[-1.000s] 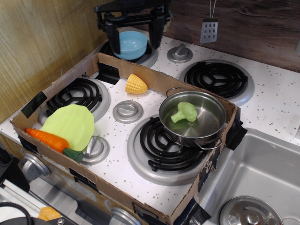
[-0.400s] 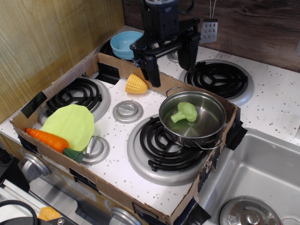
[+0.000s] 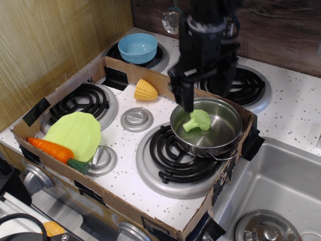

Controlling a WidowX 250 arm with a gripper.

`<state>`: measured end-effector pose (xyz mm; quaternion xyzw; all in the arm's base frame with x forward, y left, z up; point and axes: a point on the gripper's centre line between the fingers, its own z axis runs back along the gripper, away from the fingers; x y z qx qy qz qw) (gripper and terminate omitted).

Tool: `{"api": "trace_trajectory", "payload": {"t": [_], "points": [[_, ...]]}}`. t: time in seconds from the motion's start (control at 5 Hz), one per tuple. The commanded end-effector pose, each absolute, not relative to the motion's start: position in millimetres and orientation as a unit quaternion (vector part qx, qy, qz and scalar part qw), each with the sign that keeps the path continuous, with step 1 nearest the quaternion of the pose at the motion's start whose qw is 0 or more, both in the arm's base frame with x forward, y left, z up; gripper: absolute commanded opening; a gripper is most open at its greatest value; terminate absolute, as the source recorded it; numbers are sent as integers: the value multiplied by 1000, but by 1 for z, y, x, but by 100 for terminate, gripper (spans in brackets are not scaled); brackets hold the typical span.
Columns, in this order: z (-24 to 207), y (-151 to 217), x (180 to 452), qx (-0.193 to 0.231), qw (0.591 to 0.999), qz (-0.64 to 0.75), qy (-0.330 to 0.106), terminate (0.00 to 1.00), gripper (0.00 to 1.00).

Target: Take broccoli out of pan

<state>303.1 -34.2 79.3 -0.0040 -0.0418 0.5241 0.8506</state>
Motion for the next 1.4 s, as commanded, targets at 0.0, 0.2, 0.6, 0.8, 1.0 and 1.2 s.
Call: {"api": "trace_trajectory", "payload": {"t": [0.0, 0.2, 0.6, 0.8, 1.0, 1.2], "points": [[72, -38, 316, 16, 834, 545, -87, 0, 100], [63, -35, 321, 36, 813, 570, -112, 0, 100], [44, -23, 329, 27, 791, 601, -109, 0, 100], [39, -18, 327, 31, 783, 613, -96, 0, 100], [42, -14, 321, 37, 779, 619, -95, 0, 100], [49, -6, 317, 46, 776, 621, -102, 0, 100]]}}
